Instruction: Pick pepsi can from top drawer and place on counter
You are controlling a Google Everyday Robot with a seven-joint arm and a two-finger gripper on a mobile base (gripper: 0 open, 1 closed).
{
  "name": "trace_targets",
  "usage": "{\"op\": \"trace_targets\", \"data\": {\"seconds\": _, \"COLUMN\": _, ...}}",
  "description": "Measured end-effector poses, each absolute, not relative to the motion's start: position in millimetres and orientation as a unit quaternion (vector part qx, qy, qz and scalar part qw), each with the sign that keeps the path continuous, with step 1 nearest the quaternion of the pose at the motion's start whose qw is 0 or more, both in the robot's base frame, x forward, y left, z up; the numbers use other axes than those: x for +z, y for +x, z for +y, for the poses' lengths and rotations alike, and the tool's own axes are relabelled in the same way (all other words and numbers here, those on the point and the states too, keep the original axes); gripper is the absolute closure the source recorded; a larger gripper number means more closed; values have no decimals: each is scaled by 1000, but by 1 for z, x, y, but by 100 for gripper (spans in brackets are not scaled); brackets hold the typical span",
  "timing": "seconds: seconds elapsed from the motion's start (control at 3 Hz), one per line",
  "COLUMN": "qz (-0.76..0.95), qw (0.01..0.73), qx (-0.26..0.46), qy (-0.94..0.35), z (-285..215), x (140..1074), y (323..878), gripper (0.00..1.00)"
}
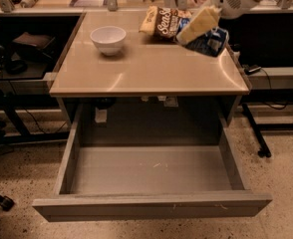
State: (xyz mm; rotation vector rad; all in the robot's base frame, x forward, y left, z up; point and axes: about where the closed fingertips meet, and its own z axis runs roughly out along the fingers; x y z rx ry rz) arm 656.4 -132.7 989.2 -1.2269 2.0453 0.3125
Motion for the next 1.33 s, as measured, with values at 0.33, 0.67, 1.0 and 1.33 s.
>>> {"op": "trace_targets", "data": {"seconds": 0.33, "qz": 784, "qw": 377, "qx": 136, "qy": -474, "z": -86, "x": 1014, "y": 680, "gripper": 100}}
{"op": "trace_targets", "data": {"seconds": 0.67, "qz": 781, "qw": 379, "qx": 165, "qy": -469, "z": -35, "x": 1003, "y": 702, "gripper": 100}}
{"op": "trace_targets", "data": {"seconds": 1.0, "qz": 787, "qw": 366, "qx": 166, "qy": -468, "z": -2, "x": 966, "y": 723, "gripper": 100}}
{"op": "trace_targets", "data": {"seconds": 1.33, "qz": 807, "qw": 337, "qx": 142, "qy": -463, "z": 9, "x": 903, "y": 744, "gripper": 100}}
